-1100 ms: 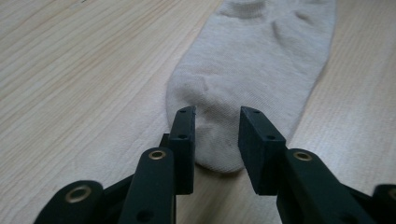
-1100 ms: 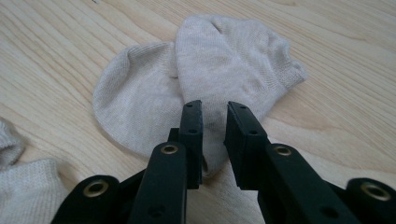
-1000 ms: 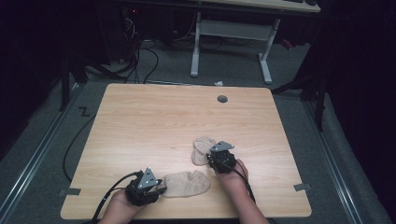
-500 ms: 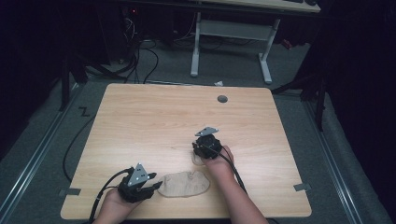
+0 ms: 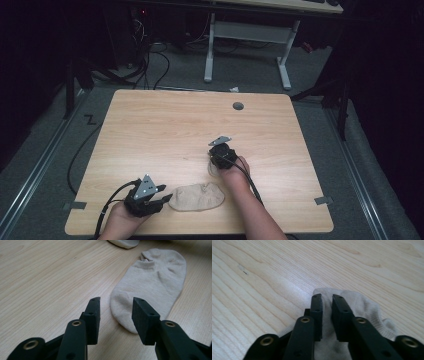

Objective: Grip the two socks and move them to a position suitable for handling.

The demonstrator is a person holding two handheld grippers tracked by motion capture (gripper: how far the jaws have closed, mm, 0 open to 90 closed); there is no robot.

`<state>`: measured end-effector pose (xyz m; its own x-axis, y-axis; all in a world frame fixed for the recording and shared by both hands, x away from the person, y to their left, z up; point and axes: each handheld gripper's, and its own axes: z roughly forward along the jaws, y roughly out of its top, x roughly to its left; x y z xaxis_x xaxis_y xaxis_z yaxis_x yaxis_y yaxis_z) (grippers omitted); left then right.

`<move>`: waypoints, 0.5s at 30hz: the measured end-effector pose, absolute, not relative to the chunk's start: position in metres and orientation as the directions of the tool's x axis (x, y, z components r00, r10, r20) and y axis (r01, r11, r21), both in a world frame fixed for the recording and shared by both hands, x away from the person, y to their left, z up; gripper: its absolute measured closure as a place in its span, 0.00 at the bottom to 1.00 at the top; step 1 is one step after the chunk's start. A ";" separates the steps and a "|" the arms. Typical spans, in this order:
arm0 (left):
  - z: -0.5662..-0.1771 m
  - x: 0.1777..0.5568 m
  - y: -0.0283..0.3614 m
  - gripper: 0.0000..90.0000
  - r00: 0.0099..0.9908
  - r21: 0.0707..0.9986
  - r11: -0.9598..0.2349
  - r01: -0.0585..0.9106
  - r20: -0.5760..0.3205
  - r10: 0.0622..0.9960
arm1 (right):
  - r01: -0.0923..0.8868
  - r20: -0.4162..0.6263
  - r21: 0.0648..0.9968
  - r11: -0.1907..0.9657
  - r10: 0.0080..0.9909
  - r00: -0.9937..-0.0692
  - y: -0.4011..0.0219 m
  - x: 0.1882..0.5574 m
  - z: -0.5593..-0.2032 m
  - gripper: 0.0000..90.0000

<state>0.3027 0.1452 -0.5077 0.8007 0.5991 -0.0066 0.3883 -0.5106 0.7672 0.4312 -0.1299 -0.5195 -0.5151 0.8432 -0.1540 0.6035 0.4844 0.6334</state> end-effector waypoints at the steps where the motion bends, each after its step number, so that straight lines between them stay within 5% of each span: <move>1: -0.508 0.302 0.145 0.65 0.801 0.768 -0.509 0.387 -0.007 0.599 | 0.598 -0.160 0.635 0.489 0.841 -0.518 -0.130 0.431 -0.519 0.92; 15: -0.507 0.306 0.149 0.65 0.790 0.772 -0.496 0.398 -0.014 0.613 | 0.488 -0.134 0.763 0.423 0.843 -0.521 -0.144 0.404 -0.486 0.91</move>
